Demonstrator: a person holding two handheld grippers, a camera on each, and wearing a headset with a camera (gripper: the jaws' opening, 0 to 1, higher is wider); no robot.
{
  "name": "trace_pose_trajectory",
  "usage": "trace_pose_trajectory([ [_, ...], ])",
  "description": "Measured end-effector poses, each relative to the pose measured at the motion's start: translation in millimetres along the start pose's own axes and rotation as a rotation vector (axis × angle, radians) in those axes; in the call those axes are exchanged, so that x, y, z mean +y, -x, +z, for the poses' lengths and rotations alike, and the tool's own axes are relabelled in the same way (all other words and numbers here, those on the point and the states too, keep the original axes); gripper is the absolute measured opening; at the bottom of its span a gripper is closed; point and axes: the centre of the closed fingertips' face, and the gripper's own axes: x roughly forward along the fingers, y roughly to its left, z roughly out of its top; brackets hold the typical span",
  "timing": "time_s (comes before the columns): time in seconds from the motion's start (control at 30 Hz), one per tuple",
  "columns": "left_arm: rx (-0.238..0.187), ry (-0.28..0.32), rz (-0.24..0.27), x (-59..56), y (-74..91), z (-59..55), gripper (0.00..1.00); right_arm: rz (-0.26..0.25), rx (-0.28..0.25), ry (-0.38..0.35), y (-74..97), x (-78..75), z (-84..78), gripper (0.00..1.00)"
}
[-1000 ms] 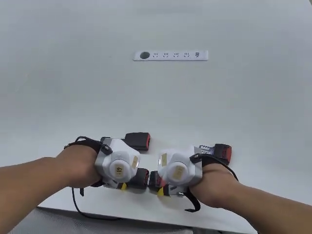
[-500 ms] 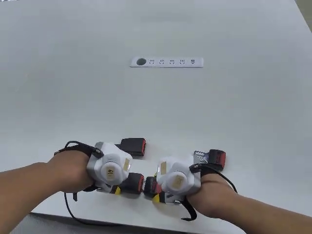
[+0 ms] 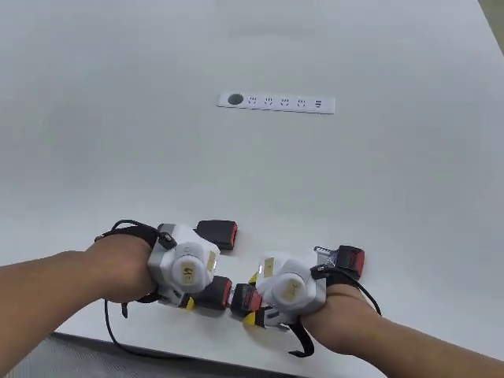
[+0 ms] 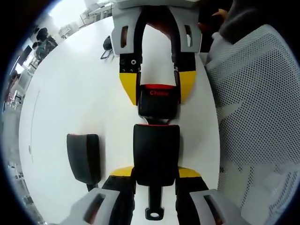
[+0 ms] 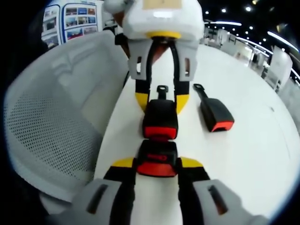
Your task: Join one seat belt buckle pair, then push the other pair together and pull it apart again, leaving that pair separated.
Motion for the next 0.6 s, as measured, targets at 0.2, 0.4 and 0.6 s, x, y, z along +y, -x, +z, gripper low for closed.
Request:
trace_pose_trajectory([
  [0.2, -0.035, 0.058, 0.020, 2.7, 11.6, 0.9, 0.33, -0.023, -0.021, -0.014, 7.5, -5.1, 9.9, 0.34],
  [0.4, -0.093, 0.074, 0.083, 29.6, 43.6, 5.4, 0.38, -0.064, -0.062, -0.015, 26.4, -13.9, 20.3, 0.39],
  [0.6, -0.124, 0.157, 0.158, 78.5, 56.2, -1.2, 0.39, -0.107, -0.084, -0.046, 52.5, -32.6, 7.6, 0.37],
])
